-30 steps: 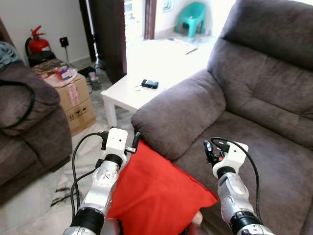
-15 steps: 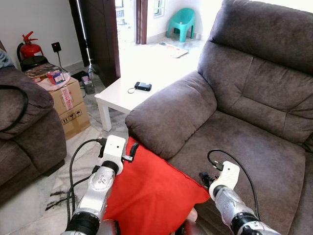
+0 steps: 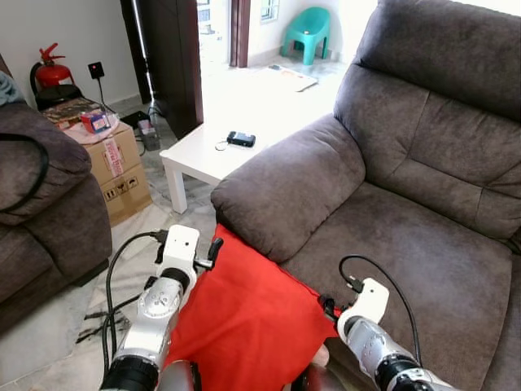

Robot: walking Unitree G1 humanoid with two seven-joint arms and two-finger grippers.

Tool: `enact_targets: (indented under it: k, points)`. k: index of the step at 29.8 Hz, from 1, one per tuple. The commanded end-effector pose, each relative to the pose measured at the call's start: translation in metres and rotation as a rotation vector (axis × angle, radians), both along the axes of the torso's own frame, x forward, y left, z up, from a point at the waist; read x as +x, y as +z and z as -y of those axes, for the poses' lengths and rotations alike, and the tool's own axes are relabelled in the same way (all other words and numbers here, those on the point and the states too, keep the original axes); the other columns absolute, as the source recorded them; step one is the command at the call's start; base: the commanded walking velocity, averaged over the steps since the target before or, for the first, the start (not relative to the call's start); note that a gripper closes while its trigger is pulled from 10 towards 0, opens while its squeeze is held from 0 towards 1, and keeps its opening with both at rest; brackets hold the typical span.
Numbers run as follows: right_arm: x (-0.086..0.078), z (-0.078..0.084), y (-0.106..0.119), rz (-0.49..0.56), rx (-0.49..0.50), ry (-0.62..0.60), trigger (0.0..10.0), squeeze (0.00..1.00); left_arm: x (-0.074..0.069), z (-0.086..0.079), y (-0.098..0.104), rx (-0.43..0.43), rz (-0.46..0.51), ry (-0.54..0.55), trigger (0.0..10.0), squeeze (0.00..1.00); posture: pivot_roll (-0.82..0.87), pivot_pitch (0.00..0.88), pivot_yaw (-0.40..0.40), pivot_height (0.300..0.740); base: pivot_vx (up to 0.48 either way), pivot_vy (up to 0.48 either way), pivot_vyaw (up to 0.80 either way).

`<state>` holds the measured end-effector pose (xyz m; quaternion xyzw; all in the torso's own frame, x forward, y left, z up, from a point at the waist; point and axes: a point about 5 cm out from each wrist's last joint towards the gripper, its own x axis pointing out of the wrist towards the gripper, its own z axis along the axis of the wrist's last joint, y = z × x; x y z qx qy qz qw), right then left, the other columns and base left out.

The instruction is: Move the pillow to the sofa from floor

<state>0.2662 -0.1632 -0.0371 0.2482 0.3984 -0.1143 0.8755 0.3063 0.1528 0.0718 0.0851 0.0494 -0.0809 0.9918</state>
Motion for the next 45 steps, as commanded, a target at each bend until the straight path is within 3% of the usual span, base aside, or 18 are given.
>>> enact_targets:
  k: [1, 4, 5, 6, 7, 15, 27, 34, 38, 45]
  points:
    - [-0.005, 0.002, -0.003, -0.014, -0.009, -0.005, 10.0, 1.0, -0.003, 0.001, 0.0, -0.003, -0.007, -0.005, 10.0, 0.0, 0.06, 0.067, -0.118, 0.626, 0.0, 0.0, 0.0]
    - [-0.007, 0.002, -0.006, -0.024, 0.002, -0.023, 10.0, 1.0, -0.007, 0.001, -0.002, -0.005, -0.021, -0.01, 10.0, 0.0, 0.07, 0.079, -0.12, 0.626, 0.0, 0.0, 0.0]
    - [-0.009, 0.0, -0.007, -0.032, 0.059, -0.065, 10.0, 0.65, -0.008, 0.001, -0.002, -0.006, -0.023, -0.008, 10.0, 0.0, 0.07, 0.088, -0.12, 0.626, 0.0, 0.0, 0.0]
    - [-0.009, -0.002, -0.007, -0.037, 0.088, -0.086, 10.0, 0.65, -0.009, 0.0, -0.001, -0.007, -0.024, -0.007, 10.0, 0.0, 0.07, 0.092, -0.121, 0.626, 0.0, 0.0, 0.0]
    - [-0.01, -0.003, -0.008, -0.038, 0.124, -0.114, 10.0, 0.0, -0.01, 0.0, -0.001, -0.008, -0.024, -0.006, 10.0, 0.0, 0.07, 0.094, -0.121, 0.626, 0.0, 0.0, 0.0]
    - [-0.011, -0.009, -0.009, -0.039, 0.276, -0.226, 10.0, 0.0, -0.015, -0.003, 0.005, -0.013, -0.02, 0.001, 10.0, 0.0, 0.1, 0.13, -0.13, 0.626, 0.0, 0.0, 0.0]
    - [-0.013, -0.018, -0.008, 0.01, 0.507, -0.28, 10.0, 0.0, -0.028, -0.005, 0.011, -0.035, -0.028, 0.015, 10.0, 0.0, 0.13, 0.178, -0.136, 0.626, 0.0, 0.0, 0.0]
    - [-0.009, -0.017, -0.005, 0.06, 0.454, -0.171, 10.0, 0.0, -0.036, -0.007, 0.013, -0.048, -0.039, 0.029, 10.0, 0.0, 0.15, 0.206, -0.136, 0.626, 0.0, 0.0, 0.0]
    - [0.002, -0.024, 0.004, 0.131, 0.391, -0.039, 10.0, 0.0, -0.038, -0.006, 0.017, -0.053, -0.036, 0.03, 10.0, 0.0, 0.16, 0.218, -0.137, 0.626, 0.0, 0.0, 0.0]
    - [0.016, -0.033, 0.017, 0.201, 0.388, 0.01, 10.0, 0.0, -0.041, -0.007, 0.024, -0.065, -0.024, 0.034, 10.0, 0.0, 0.17, 0.232, -0.139, 0.626, 0.0, 0.0, 0.0]
